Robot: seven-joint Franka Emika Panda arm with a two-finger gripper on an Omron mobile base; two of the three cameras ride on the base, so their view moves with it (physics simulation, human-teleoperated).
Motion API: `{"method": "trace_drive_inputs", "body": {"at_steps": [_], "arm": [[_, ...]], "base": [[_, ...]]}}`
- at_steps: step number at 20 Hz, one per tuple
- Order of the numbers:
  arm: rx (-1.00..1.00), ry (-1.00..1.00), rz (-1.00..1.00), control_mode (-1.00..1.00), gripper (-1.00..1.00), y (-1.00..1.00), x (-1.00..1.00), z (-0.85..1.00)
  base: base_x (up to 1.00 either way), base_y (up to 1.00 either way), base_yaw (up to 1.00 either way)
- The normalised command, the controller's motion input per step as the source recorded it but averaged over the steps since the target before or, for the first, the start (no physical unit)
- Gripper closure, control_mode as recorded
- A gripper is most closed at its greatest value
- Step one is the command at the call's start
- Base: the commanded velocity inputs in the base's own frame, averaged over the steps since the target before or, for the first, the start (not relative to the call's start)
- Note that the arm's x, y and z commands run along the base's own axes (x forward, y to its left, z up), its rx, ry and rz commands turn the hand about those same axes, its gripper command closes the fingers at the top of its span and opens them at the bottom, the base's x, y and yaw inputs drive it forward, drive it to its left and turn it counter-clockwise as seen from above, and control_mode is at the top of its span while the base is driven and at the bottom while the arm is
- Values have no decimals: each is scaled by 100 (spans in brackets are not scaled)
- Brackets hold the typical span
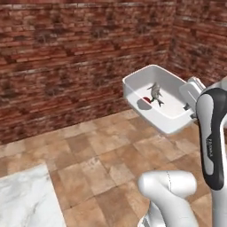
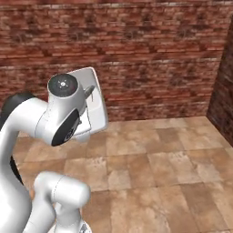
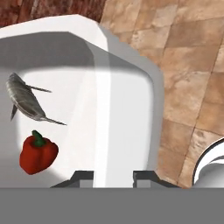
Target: Place the tupperware on the top shelf of the fridge. Make space for the tupperware among the existing items by rearranging them on the shelves if needed. Close the fridge door when finished.
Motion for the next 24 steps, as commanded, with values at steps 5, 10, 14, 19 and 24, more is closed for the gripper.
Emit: {"method": "trace_drive_inputs", "body": {"at_steps": [5,10,14,19,24], "arm": [[0,0,0,100,100,0,0,0],[0,0,0,100,100,0,0,0],[0,0,0,100,100,0,0,0],[0,0,0,100,100,0,0,0],[0,0,0,100,100,0,0,0]], "base": [[44,-40,-63],[22,-32,-64],[20,-13,-65],[21,0,-61],[10,0,-60]]}}
